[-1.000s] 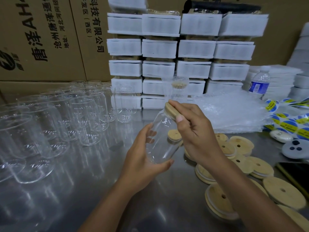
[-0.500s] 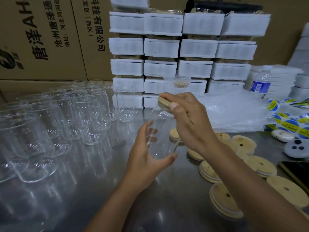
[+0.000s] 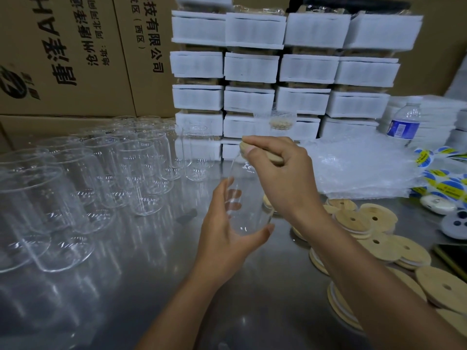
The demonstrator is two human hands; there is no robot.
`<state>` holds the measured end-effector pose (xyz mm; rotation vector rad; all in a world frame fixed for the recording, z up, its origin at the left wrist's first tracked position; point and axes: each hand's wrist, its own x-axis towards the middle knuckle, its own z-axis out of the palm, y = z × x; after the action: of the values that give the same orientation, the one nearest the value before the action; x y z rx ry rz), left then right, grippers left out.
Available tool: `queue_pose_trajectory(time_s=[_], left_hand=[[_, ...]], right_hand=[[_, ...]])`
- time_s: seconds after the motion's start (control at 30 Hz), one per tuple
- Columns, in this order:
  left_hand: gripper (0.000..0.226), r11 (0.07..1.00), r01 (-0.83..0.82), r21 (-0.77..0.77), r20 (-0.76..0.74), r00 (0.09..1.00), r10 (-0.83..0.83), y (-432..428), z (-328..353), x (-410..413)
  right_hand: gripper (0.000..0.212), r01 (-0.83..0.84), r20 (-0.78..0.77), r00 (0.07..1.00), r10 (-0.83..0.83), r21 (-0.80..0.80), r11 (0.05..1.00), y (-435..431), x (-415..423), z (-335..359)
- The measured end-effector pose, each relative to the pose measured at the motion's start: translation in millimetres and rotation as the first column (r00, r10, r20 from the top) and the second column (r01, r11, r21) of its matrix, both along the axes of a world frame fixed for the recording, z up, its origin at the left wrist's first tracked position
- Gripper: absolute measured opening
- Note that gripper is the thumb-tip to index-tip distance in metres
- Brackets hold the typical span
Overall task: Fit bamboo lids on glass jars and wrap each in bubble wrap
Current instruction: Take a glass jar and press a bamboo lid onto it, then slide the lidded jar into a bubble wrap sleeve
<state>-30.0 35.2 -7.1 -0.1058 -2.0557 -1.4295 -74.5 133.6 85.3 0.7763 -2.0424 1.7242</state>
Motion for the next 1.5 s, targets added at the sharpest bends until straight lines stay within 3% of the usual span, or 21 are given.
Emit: queue_pose_trajectory(time_s=[0.3, 0.4, 0.63, 0.7, 0.77, 0.83, 0.93, 1.03, 1.2, 1.37, 1.5], left_hand=[[0.094, 1.0, 0.0, -0.016, 0.014, 1.0, 0.0, -0.5, 0.1, -0.1], [0.094, 0.999, -0.015, -0.036, 0.0, 1.0, 0.015, -3.2, 0.2, 0.5], [0.09, 0.997, -0.056, -0.057, -0.018, 0.998, 0.055, -2.5, -3.8, -3.6], [0.089, 0.996, -0.07, -0.048, -0.039, 0.997, 0.069, -3.7, -3.0, -5.3], [0.088, 0.996, -0.087, -0.009, -0.05, 0.995, 0.087, -5.4, -0.8, -6.1], [0.087, 0.993, -0.106, 0.052, -0.047, 0.993, 0.108, -6.7, 0.7, -6.8], [0.088, 0.986, -0.119, 0.12, -0.031, 0.992, 0.124, -6.7, 1.2, -8.6], [0.089, 0.984, -0.114, 0.138, -0.026, 0.993, 0.119, -6.3, 0.6, -8.9], [0.088, 0.991, -0.114, 0.069, -0.04, 0.992, 0.117, -6.5, 2.5, -9.3], [0.089, 0.993, -0.104, 0.056, -0.059, 0.992, 0.107, -2.8, 2.6, -11.1], [0.085, 0.992, -0.106, 0.071, -0.065, 0.992, 0.111, -1.7, 3.2, -11.3]], right_hand=[[0.014, 0.042, -0.025, 0.999, -0.043, -0.021, 0.999, -2.5, 6.2, -1.2], [0.008, 0.022, -0.036, 0.999, -0.022, -0.002, 1.0, 1.0, 5.1, -0.3], [0.022, -0.101, -0.005, 0.995, 0.101, 0.07, 0.992, 16.7, -3.9, -5.6], [0.026, -0.057, -0.045, 0.997, 0.06, 0.067, 0.996, 32.3, -19.0, -0.4], [0.022, 0.095, -0.079, 0.993, -0.091, 0.057, 0.994, 54.1, -45.1, 1.8], [0.019, 0.317, -0.086, 0.948, -0.306, 0.157, 0.936, 80.3, -79.6, -4.8], [0.044, 0.492, -0.053, 0.838, -0.543, 0.503, 0.71, 122.0, -119.7, -29.4], [0.05, 0.478, -0.067, 0.793, -0.605, 0.683, 0.552, 144.1, -131.7, -50.7], [0.032, 0.556, -0.264, 0.76, -0.593, 0.737, 0.384, 149.0, -134.5, -57.8], [0.018, 0.619, -0.312, 0.732, -0.605, 0.676, 0.4, 152.0, -136.6, -56.2], [0.019, 0.694, -0.338, 0.703, -0.625, 0.516, 0.502, 145.9, -135.4, -54.5]])
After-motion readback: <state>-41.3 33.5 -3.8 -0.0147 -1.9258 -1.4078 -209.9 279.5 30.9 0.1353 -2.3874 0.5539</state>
